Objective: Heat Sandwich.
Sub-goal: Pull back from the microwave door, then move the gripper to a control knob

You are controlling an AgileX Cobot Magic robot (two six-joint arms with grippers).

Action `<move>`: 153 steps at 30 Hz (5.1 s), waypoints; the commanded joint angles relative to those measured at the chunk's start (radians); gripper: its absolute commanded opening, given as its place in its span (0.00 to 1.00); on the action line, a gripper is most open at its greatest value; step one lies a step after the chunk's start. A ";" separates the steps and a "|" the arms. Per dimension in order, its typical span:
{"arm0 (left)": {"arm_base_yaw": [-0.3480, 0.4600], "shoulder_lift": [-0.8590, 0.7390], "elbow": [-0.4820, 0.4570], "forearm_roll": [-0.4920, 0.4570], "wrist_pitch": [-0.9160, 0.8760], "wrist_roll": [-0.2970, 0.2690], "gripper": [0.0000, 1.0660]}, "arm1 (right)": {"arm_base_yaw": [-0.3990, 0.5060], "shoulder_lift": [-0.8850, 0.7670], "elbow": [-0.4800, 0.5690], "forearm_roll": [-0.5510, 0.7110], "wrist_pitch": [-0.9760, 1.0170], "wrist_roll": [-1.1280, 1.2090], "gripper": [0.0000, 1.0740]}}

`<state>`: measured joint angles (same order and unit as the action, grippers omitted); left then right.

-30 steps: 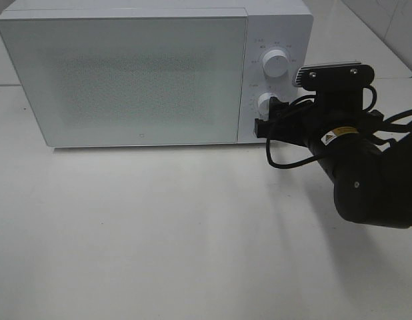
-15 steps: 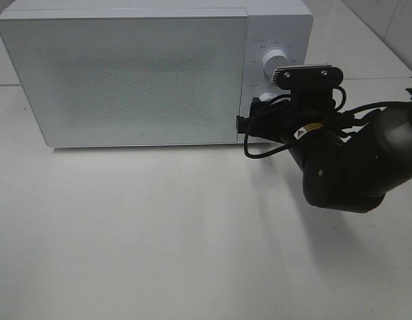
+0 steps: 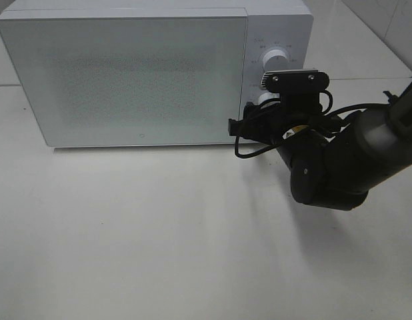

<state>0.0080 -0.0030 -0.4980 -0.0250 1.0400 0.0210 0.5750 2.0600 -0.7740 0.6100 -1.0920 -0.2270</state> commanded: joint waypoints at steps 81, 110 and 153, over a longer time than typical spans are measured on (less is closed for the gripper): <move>0.003 -0.027 0.003 -0.002 -0.004 0.000 0.94 | 0.043 -0.009 -0.019 0.063 -0.169 1.092 0.05; 0.003 -0.027 0.003 -0.002 -0.004 0.000 0.94 | 0.043 -0.009 -0.018 0.075 -0.211 1.694 0.07; 0.003 -0.027 0.003 -0.002 -0.004 0.000 0.94 | 0.043 -0.009 -0.017 -0.020 -0.140 1.569 0.74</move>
<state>0.0080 -0.0030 -0.4980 -0.0250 1.0400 0.0210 0.6250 2.0620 -0.7790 0.6560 -1.1800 1.3600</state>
